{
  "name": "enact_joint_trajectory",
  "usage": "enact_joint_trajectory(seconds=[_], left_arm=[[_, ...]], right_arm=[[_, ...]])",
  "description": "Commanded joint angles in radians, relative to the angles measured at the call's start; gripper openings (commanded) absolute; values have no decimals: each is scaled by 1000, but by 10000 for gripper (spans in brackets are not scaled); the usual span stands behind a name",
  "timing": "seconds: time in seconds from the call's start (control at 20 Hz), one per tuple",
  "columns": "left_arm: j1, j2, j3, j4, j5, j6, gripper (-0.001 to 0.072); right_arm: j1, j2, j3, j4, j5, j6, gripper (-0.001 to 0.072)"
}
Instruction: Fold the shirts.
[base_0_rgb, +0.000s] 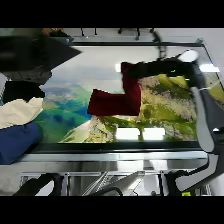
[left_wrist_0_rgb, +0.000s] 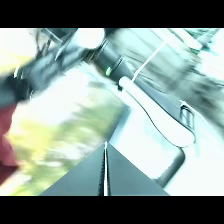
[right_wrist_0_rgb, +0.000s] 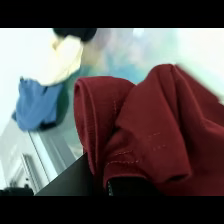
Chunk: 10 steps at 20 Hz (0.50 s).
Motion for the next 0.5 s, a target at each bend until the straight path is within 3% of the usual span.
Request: enact_joint_trajectory(seconds=[0.0, 0.05, 0.1, 0.15, 0.2, 0.45], left_arm=[[215, 333, -215, 104, -5, 16, 12], [280, 398, -272, 99, -5, 15, 12], [343, 454, -324, 100, -6, 16, 12], [408, 508, -380, 100, -6, 15, 13], [444, 544, -422, 100, -4, 15, 12], [373, 530, -465, 94, -8, 8, 12]], right_arm=[[236, -131, 0, -63, -187, -6, 21], [282, -177, 0, -58, -254, -24, 28], [321, -213, 0, -55, -317, -27, 91], [356, -246, 0, -56, -363, -26, 398], [370, -264, 0, -56, -378, -26, 565], [197, -148, 2, -69, -251, -7, 573]])
